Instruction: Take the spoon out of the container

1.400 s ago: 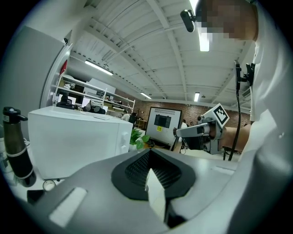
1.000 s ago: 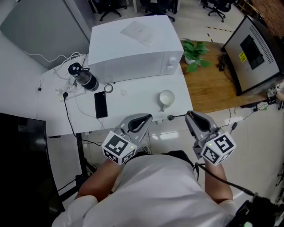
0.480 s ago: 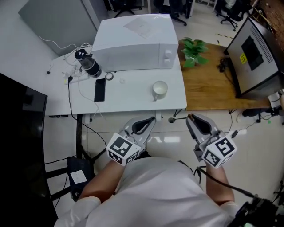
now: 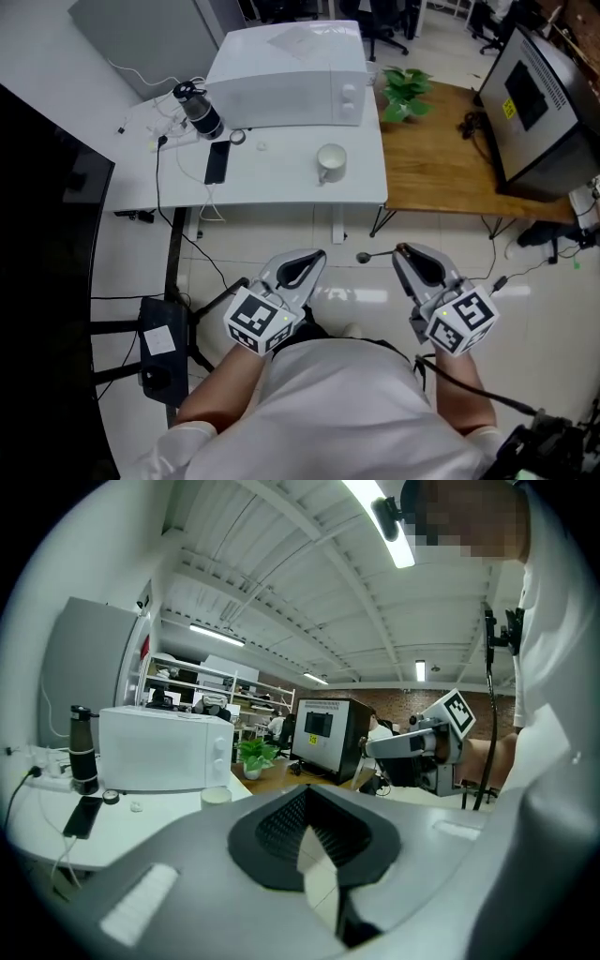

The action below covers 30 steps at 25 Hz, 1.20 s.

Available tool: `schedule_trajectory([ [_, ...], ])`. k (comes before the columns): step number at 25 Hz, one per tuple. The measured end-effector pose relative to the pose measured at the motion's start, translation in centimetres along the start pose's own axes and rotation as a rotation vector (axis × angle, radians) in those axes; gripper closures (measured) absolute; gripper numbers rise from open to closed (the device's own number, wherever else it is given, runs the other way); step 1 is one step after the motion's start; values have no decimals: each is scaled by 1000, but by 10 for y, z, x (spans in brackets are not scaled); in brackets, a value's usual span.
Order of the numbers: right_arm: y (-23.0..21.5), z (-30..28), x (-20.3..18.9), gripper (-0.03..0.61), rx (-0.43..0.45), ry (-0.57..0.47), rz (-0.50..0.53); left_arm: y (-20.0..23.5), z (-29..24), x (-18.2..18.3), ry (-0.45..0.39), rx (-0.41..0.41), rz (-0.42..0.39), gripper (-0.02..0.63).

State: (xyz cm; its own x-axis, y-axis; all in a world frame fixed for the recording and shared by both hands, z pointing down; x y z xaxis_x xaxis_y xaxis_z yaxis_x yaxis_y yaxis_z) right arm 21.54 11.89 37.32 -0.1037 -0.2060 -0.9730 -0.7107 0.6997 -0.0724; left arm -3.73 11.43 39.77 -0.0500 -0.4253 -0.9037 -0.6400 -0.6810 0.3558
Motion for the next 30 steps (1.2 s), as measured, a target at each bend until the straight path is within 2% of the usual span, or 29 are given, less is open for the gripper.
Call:
schedule_trajectory([
  [5, 19, 26, -8, 523, 37, 4, 17, -29, 26, -18, -17, 39, -1, 609],
  [10, 40, 38, -10, 523, 50, 9, 34, -40, 48, -30, -4, 57, -3, 609],
  [22, 82, 31, 7, 523, -12, 4, 22, -21, 81, -13, -11, -3, 17, 609],
  [30, 112, 14, 5, 523, -45, 11, 20, -3, 102, -18, 15, -42, 3, 609],
])
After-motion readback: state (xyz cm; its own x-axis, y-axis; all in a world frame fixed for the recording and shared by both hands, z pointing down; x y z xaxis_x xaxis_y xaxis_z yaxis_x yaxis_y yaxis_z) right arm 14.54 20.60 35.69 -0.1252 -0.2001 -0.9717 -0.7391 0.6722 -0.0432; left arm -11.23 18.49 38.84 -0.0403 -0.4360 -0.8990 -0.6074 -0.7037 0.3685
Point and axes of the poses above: the fingertips, and each gripper's own axes: z backward along the fingers, y to its left, x out of its top, the point moved 9 cm from there along z, backward along the fingers, and after that the axes turned 12 degrees about z, right-handed, at the moved point
